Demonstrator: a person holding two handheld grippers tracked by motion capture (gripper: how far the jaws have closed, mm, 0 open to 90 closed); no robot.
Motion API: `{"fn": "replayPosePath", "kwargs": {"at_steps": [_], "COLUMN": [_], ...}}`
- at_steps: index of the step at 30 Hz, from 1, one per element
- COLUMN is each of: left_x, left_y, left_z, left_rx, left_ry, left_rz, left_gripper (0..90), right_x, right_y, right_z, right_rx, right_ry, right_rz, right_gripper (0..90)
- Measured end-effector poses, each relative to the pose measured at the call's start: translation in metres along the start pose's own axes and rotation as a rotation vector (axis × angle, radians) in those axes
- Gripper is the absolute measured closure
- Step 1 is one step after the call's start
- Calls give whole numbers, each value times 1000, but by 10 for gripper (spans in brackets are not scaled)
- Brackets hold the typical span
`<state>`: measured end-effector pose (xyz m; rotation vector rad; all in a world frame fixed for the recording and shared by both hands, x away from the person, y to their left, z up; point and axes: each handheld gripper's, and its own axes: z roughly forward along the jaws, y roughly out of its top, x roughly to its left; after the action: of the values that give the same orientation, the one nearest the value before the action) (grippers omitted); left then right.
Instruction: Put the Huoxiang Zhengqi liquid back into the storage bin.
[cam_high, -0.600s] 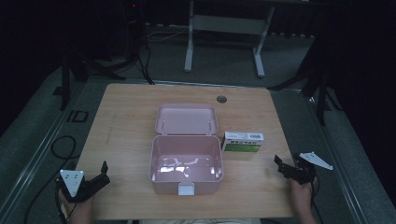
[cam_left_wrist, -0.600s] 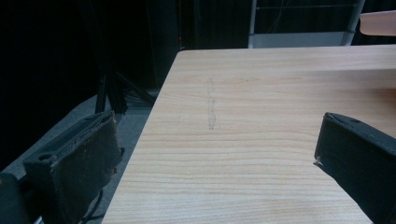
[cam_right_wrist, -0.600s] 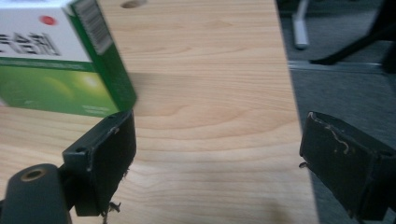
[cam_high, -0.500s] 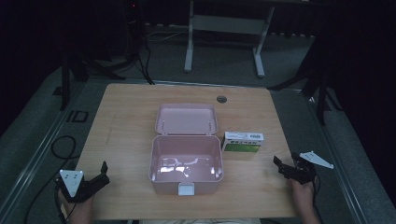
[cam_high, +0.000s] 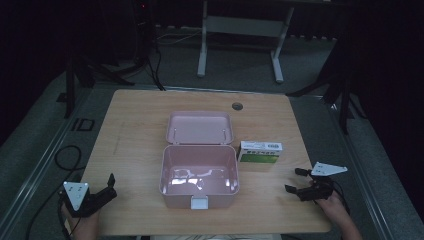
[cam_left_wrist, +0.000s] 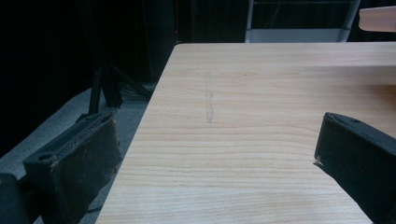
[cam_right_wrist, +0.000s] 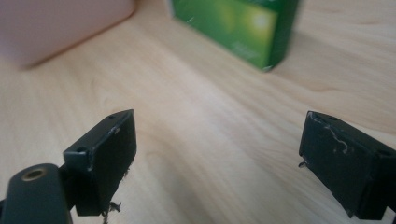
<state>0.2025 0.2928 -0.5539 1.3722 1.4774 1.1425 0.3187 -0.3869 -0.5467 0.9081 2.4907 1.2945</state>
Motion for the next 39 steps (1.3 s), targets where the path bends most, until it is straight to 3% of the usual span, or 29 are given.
{"fn": "replayPosePath", "kwargs": {"at_steps": [7, 12, 21, 26, 29, 36, 39], "left_x": [1, 0, 1, 2, 2, 2, 2], "left_y": [0, -1, -1, -1, -1, -1, -1], "left_z": [1, 1, 1, 0, 0, -1, -1], "left_rx": [0, -2, -6, -6, -11, -12, -11], "left_ry": [-6, -20, -24, -26, -24, -27, -28], "left_rz": [2, 7, 7, 7, 2, 5, 8], "left_gripper": [2, 2, 2, 2, 2, 2, 2], "right_x": [9, 17, 30, 37, 42, 52, 53], "right_y": [15, 23, 40, 51, 57, 67, 72], "right_z": [15, 21, 23, 25, 27, 33, 36], "right_rx": [218, 338, 567, 644, 698, 786, 798], "right_ry": [102, 113, 87, 95, 130, 136, 147], "right_rz": [-124, -225, -340, -380, -389, -480, -469], "right_gripper": [108, 108, 108, 107, 107, 107, 107]}}
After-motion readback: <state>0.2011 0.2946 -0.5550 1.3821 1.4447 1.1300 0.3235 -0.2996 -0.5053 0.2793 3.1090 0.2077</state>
